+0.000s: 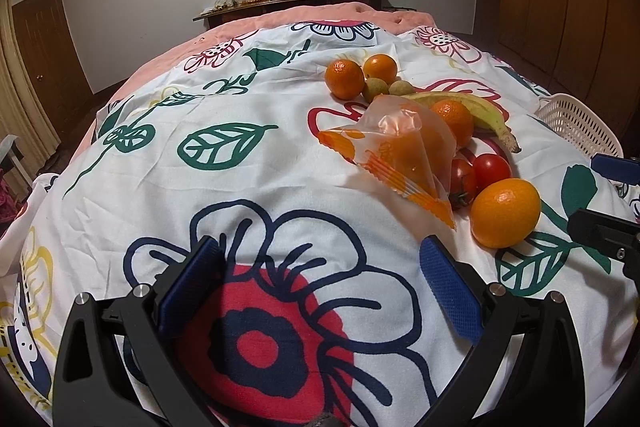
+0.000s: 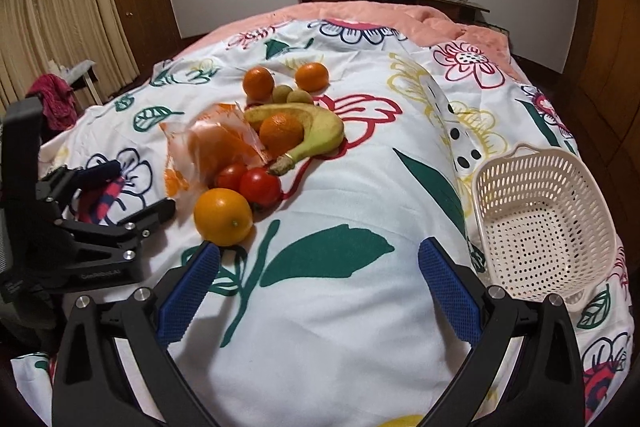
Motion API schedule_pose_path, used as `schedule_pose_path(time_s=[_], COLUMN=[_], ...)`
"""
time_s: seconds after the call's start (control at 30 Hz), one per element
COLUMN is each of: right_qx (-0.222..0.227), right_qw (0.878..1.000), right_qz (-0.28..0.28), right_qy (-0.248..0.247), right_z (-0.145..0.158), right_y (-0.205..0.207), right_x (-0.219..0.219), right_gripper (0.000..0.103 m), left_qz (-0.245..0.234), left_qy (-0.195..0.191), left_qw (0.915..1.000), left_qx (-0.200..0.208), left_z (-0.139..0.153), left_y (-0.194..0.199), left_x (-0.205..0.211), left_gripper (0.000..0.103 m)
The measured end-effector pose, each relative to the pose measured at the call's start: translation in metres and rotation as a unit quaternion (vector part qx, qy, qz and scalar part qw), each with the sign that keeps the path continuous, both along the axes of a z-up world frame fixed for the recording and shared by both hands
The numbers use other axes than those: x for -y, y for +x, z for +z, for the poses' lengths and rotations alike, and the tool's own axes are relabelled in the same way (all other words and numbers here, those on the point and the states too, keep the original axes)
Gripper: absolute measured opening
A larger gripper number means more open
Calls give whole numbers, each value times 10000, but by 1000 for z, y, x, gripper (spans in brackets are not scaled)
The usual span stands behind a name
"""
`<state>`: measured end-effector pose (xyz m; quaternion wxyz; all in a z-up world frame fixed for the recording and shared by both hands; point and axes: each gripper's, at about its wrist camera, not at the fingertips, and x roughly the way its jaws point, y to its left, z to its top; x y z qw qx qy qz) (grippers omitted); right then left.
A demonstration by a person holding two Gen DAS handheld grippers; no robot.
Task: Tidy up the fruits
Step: 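Move the right gripper toward the large orange beside the tomatoes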
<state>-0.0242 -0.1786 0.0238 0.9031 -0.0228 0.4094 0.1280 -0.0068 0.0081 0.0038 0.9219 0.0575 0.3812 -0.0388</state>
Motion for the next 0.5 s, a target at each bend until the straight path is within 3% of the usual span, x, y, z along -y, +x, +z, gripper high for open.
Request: schedule_pose_path(time_s=[0.5], right_qx=[308], right_qw=[9985], right_qz=[456], right_qy=[-71], right_z=[9], right_y=[-14], right_x=[-20], right_gripper=[98], left_qz=[185], left_qy=[50], left_qw=[9995], left_qx=[267], left_z=[9], left_y=[-10], left_x=[-3], left_gripper=[101])
